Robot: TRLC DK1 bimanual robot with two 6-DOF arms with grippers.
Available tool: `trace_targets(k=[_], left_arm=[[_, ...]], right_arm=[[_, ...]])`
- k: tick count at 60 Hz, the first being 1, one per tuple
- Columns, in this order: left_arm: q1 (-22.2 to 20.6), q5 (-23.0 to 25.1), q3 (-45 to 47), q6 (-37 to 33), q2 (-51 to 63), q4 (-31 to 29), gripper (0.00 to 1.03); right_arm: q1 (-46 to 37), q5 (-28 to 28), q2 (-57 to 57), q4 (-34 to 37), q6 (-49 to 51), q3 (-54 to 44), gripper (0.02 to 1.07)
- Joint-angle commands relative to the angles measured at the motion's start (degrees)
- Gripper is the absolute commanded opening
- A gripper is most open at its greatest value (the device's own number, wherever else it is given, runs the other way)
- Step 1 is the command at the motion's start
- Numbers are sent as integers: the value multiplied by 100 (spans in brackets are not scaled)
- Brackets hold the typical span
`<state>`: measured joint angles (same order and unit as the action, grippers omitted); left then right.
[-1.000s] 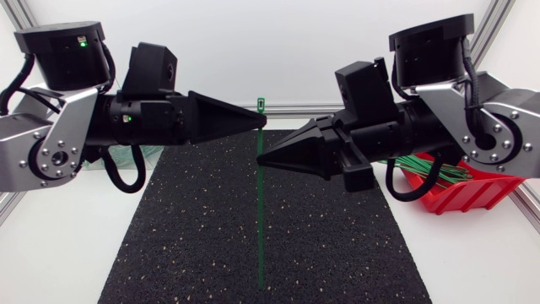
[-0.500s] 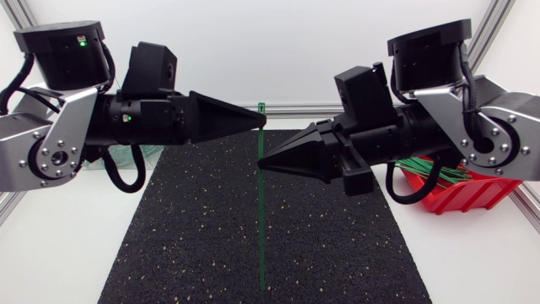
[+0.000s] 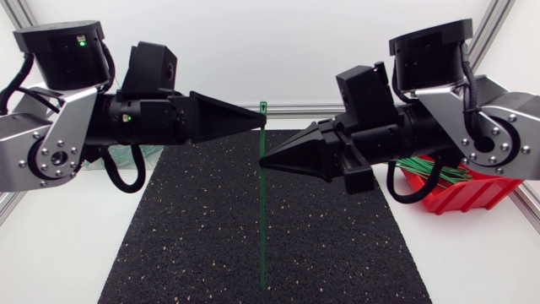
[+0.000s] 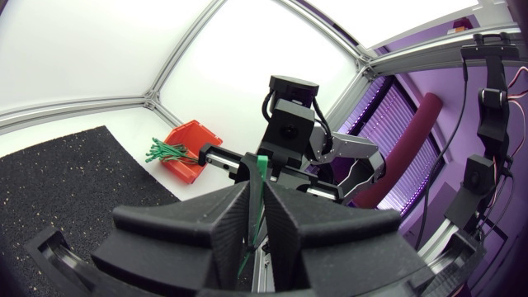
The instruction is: Take a green cable tie from the red box, thread the tail through the head to close it, then place it in the transparent bin on the left.
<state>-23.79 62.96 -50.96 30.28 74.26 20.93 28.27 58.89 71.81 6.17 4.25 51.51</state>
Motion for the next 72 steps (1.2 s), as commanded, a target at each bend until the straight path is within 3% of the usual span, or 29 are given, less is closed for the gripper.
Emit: trace_targets(k=[1,37,44,61,65,72], left_arm=[[-38,15,16,171,-113,78,16],[-91,-38,60,162,-96,87,10],[-91,-47,60,162,-96,87,4],[-38,-117,-46,180,-87,-1,4],[15,-144,-107,189,-78,-63,4],[120,-144,-230,189,-78,-265,4]], right_arm=[[-32,52,17,-11,-126,-62,8],[-50,52,0,-11,-126,-97,8],[-41,52,0,-11,-126,-79,8],[-41,26,-44,15,-126,-114,8],[-41,-45,-106,24,-126,-123,18],[-76,-141,-229,86,-126,-123,50]])
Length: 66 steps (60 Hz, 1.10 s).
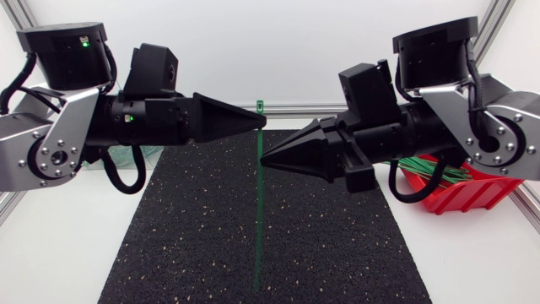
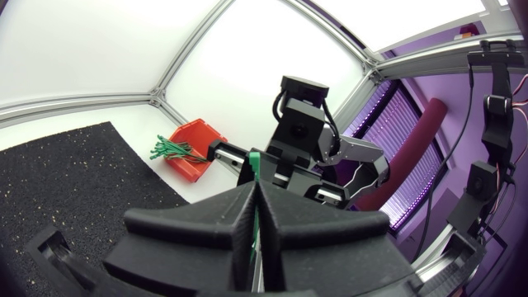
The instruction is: Take a green cable tie from the red box, thread the tail through the head to close it, then place it in the transparent bin on the left.
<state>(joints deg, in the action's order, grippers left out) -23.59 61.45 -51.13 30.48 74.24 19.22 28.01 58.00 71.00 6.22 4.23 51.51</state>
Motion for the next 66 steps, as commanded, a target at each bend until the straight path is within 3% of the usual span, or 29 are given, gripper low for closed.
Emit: trace_targets(k=[1,7,15,33,44,49,66], left_arm=[[101,7,-222,169,-67,-121,4],[197,7,-318,169,-41,-252,4],[303,42,-608,160,135,-630,4],[531,78,-1127,134,864,-1474,4],[716,139,-1487,63,1216,-2116,4],[751,341,-1751,28,1506,-2845,4],[777,1044,-2252,46,1998,-3689,3]], right_arm=[[-68,-52,-157,108,-124,-106,54],[-173,-131,-227,222,-89,-71,73],[-155,-676,-280,828,526,35,75],[-173,-1924,-631,1083,1792,-396,101],[-112,-2407,-675,1101,2293,-686,102],[161,-3058,-790,978,2592,-853,102],[723,-4103,-860,363,3945,-1239,102]])
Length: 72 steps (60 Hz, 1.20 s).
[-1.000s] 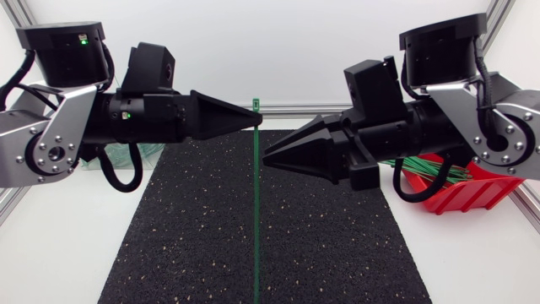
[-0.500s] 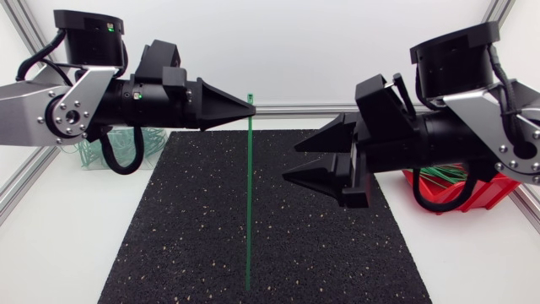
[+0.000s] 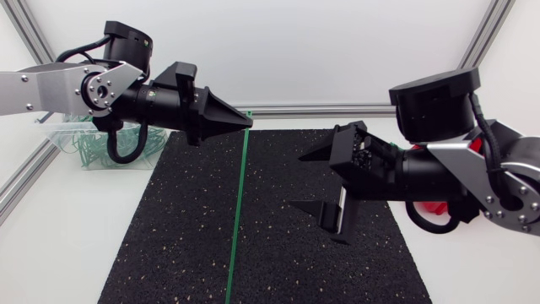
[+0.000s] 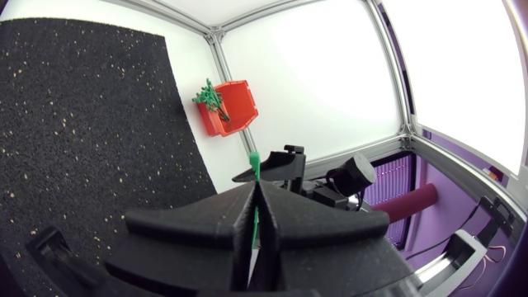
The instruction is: Take a green cable tie from the red box, thread the tail through the head to close it, then place it in the transparent bin on the left.
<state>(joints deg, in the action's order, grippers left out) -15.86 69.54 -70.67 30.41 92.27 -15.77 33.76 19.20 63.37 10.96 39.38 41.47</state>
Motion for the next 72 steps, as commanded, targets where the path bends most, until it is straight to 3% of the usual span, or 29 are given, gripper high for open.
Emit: trace_targets(k=[1,6,15,27,31,40,45,54,72], left_arm=[[-5,332,-333,52,248,-260,3],[4,622,-509,96,476,-814,3],[-93,930,-693,131,757,-1271,3],[-181,939,-746,158,819,-1552,3],[-137,939,-790,158,863,-1578,3],[12,930,-1071,123,1250,-1578,3],[65,921,-1212,123,1452,-1578,3],[144,930,-1414,88,1751,-1578,3],[276,921,-1502,44,1865,-1649,3]], right_arm=[[184,-285,-97,-94,483,-245,102],[263,-329,-185,-24,817,-307,102],[307,-479,-159,90,817,-227,102],[632,-848,-282,-217,677,-394,102],[746,-962,-264,-727,826,-623,102],[834,-874,17,-982,1248,-755,102],[1238,-1489,-1,-1105,1310,-860,103],[1458,-1630,105,-1008,1301,-781,103],[1485,-2113,747,-2265,1617,-1010,103]])
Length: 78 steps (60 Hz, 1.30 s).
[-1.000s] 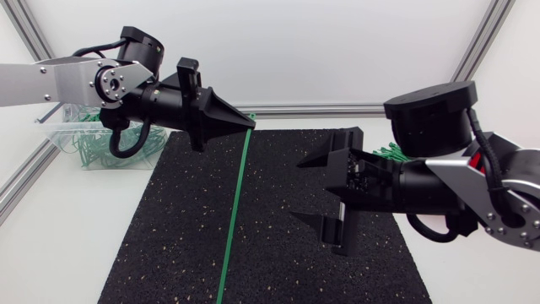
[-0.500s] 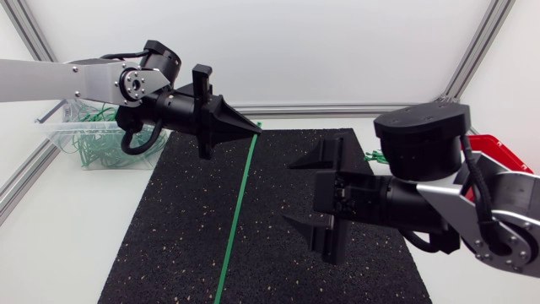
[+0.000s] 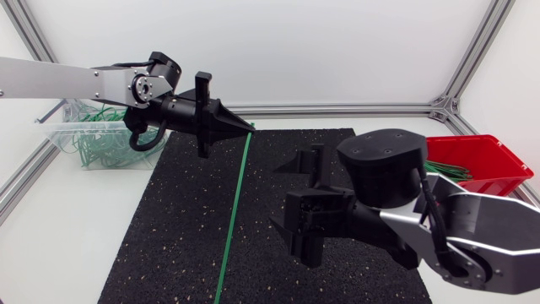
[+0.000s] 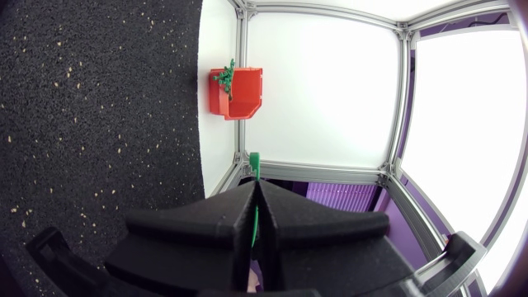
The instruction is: Take a green cable tie from the red box, thread the tail through the head to close it, then place it in the transparent bin on the left.
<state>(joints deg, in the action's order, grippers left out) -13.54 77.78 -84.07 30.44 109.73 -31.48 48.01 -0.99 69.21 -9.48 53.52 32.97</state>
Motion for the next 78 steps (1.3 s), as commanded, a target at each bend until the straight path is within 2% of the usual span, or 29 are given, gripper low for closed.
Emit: trace_targets(k=[1,16,22,24,28,35,37,45,56,62,68,70,78], left_arm=[[44,97,-162,41,127,-86,3],[168,115,-250,6,162,-156,3],[150,124,-241,-3,180,-165,3],[159,132,-241,-3,180,-165,3],[176,132,-241,-3,180,-165,3],[176,185,-206,-11,180,-174,3],[185,194,-188,-20,189,-174,3],[247,282,-153,-20,259,-200,3],[317,343,-48,-38,294,-200,3],[317,352,-21,-47,338,-200,3],[326,361,5,-73,347,-200,3],[326,378,5,-73,347,-200,3],[414,396,23,-73,347,-209,3]], right_arm=[[59,-94,163,-213,229,-159,103],[139,-252,251,-301,897,-239,103],[165,47,304,-1250,1504,-660,103],[156,486,286,-1830,1750,-942,103],[147,1049,277,-2551,2216,-1311,103],[191,1330,515,-3491,2813,-1601,103],[226,1391,523,-3570,2919,-1618,103],[455,1356,602,-3649,3288,-1548,103],[789,1330,673,-4273,3429,-1636,103],[1053,987,875,-4449,3473,-1601,103],[1220,934,1095,-4686,3666,-1662,102],[1255,890,1165,-4695,3727,-1662,101],[1466,829,1297,-4730,3903,-1654,79]])
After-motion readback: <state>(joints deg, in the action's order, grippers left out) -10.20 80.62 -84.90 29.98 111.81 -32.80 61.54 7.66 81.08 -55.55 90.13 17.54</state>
